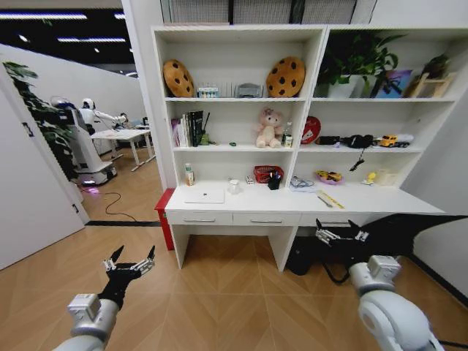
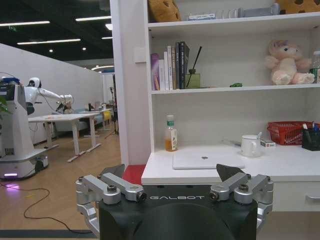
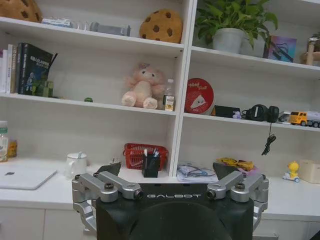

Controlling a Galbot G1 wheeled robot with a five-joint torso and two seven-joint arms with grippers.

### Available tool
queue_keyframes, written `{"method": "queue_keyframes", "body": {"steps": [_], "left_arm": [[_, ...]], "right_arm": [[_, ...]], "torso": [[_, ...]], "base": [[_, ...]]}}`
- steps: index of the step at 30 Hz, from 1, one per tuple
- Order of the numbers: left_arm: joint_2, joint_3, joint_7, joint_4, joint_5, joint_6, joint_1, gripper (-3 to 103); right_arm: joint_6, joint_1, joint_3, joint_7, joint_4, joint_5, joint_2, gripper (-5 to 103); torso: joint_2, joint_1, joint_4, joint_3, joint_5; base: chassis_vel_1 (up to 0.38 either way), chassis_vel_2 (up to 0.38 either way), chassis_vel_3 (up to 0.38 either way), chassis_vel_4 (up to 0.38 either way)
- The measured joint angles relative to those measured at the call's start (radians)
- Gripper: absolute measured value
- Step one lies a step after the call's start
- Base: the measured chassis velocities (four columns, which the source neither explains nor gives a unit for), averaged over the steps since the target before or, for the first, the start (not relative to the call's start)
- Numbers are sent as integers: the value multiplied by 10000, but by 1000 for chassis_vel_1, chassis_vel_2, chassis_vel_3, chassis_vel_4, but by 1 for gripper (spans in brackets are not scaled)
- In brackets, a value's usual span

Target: Organize the objects on the table.

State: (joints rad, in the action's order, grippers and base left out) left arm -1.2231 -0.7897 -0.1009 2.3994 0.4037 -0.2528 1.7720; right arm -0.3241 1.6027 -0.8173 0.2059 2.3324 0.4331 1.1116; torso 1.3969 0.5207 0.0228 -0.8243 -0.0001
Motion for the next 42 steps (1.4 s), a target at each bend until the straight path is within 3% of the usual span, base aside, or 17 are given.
{"method": "queue_keyframes", "body": {"steps": [7,42], "left_arm": [[0,0,0,0,0,0,0,100],[0,0,0,0,0,-1,0,100]], "right_arm": [[61,1535,520,-464,1219,-1011,1208,100],[88,1378,501,-353,1104,-1072,1134,100]], "torso": [[0,-1,3,1,-1],[-2,0,2,-1,1]], "base": [[0,0,0,0],[0,0,0,0]]}}
